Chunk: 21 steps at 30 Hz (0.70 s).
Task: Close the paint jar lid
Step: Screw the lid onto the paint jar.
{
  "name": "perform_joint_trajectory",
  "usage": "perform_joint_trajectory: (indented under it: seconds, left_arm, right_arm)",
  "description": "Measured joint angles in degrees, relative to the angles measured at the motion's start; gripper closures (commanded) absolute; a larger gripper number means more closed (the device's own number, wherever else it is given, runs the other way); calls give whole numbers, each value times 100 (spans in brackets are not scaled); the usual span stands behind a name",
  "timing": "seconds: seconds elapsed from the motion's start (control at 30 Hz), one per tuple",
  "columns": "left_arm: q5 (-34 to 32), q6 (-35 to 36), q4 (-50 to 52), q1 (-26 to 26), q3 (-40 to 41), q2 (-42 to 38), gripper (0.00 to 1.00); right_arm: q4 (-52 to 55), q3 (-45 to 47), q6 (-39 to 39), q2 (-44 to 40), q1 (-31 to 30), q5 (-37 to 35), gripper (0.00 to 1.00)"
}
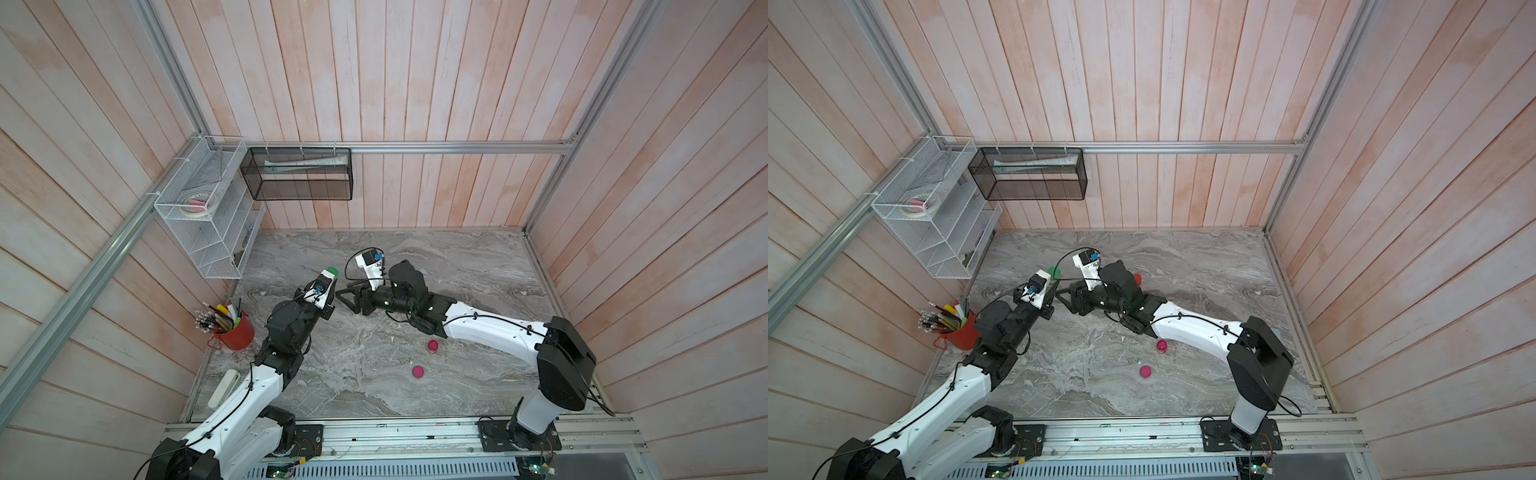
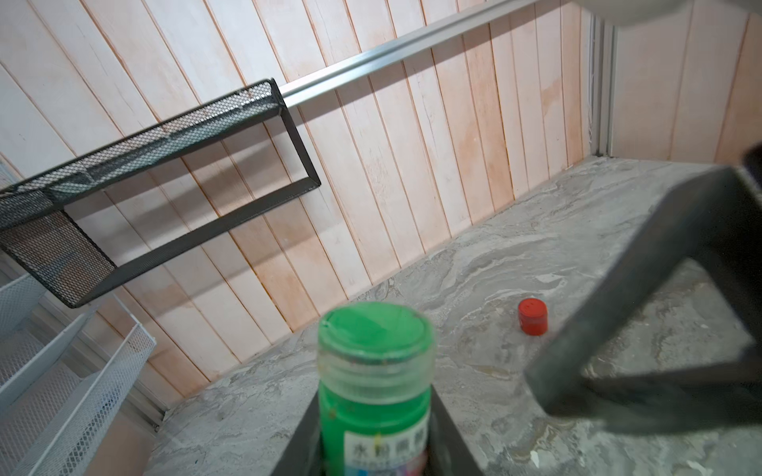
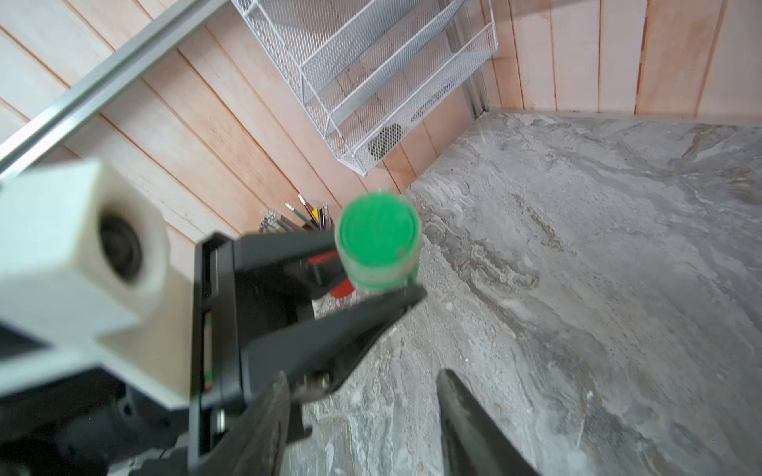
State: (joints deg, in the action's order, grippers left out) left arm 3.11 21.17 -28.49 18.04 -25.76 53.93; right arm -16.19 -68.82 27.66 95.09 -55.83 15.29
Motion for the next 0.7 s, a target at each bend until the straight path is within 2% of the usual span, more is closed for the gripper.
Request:
perform_joint_trajectory:
  seconds: [0.17, 0.3, 0.5, 0.7]
  left_arm:
    - [160, -66, -326, -4, -118, 76, 68]
    - [765, -122, -369, -15, -120, 232, 68]
    - [2518, -127, -205, -15, -201, 487, 67]
    - [4234, -146, 203, -15, -544, 811, 67]
  right_arm:
    - [96, 914, -319, -680, 44, 72, 43]
    - [372, 1287, -789, -1451, 402, 120, 44]
    - [1069, 949, -2063, -2227, 1246, 439, 47]
    - [1493, 610, -3250, -2223, 1290, 1270, 50]
